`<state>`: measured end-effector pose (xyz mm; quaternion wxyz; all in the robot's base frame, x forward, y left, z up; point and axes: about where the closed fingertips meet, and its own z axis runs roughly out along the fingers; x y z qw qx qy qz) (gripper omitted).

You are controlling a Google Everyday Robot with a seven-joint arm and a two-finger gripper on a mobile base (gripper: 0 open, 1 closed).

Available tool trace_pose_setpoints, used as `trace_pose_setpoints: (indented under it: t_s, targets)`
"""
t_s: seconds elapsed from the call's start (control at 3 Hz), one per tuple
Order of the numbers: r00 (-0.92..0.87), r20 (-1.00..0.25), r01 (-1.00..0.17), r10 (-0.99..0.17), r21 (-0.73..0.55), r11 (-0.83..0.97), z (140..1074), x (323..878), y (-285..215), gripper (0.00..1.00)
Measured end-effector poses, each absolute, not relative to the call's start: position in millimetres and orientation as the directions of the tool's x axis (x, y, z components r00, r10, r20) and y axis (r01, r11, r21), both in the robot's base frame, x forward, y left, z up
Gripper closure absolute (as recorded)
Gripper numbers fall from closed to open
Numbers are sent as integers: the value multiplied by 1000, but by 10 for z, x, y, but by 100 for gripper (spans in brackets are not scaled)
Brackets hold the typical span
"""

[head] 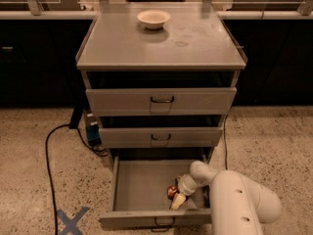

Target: Pick coke can from bottom drawer and place on counter

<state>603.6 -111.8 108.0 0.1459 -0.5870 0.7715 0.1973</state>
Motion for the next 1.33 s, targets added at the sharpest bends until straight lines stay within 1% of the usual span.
trace_pose_setpoints:
  t_s: [0.33, 0.67, 1.0, 1.33]
  targets:
    - [-268, -457, -963, -848, 133, 233, 1079, 6036, -1118, 19]
    - [-268, -457, -963, -848, 133, 233, 1079, 6036, -1118, 42]
    - [-288, -498, -957, -818, 167, 236, 1149, 6039, -1105, 65]
    - [-257, -592, -966, -764, 186, 181, 1727, 6197, -1010, 89]
